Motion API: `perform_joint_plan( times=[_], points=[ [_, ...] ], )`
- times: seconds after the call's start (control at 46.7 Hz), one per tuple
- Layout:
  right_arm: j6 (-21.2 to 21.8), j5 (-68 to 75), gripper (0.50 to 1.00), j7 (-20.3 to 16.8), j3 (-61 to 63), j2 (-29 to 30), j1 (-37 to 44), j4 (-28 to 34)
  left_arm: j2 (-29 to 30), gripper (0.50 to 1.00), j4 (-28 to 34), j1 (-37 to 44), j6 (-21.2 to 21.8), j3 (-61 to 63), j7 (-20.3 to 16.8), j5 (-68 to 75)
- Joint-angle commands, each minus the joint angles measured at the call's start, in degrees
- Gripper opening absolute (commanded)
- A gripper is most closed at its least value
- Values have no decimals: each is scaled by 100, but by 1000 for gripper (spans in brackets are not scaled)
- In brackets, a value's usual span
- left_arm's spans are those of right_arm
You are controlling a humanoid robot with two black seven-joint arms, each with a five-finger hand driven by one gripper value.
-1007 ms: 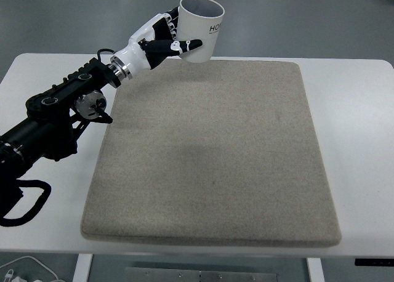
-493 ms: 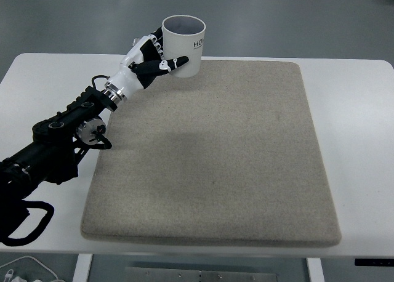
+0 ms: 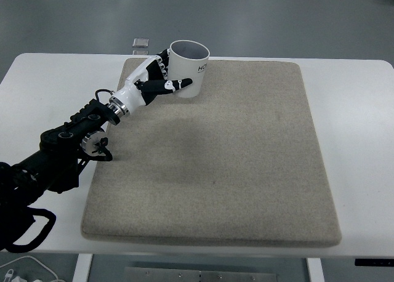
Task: Flip white cup upright
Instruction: 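Lower the upright cup onto the pad with the left hand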
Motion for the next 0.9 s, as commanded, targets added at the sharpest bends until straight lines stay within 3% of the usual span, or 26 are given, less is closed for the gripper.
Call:
perform_joint_plan(
  times=[0.0, 0.771, 0.879],
  points=[
    [-1, -1, 930, 0, -3, 0, 0, 1, -6, 500, 0, 51, 45, 62, 2, -8],
    [-9, -1, 930, 0, 6, 0, 0, 1, -15, 500, -26, 192, 309, 299, 2, 1],
    [-18, -1, 930, 0, 6, 0, 0, 1, -15, 585, 0, 192, 309, 352, 2, 1]
  ],
)
